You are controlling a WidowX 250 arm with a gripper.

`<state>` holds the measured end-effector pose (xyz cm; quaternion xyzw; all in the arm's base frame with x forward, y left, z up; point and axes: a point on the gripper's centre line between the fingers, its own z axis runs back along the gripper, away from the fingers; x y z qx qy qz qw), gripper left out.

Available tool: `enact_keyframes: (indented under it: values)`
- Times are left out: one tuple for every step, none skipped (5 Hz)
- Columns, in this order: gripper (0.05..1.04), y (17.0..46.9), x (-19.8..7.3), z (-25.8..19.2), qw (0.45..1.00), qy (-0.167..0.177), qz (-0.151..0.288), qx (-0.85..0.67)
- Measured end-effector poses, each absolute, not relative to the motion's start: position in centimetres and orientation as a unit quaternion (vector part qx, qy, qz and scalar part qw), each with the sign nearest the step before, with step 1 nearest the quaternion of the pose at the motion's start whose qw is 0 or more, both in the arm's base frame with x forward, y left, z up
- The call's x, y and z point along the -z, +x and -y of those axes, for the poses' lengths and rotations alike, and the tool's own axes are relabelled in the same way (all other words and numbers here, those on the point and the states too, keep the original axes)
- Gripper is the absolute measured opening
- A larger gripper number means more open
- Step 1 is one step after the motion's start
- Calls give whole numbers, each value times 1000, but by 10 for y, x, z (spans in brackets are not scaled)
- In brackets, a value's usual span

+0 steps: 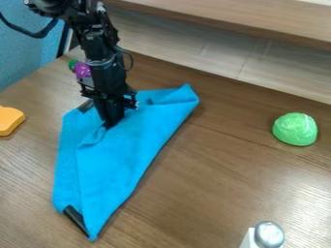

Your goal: Fold the cloth from bottom right to top left

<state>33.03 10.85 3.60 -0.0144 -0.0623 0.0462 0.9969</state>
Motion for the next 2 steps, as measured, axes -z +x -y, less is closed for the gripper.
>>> enact_keyframes:
  values:
    - [528,326,-32,-104,996,-38,64,-52]
    - [807,325,-50,-105,991,-66,90,-67]
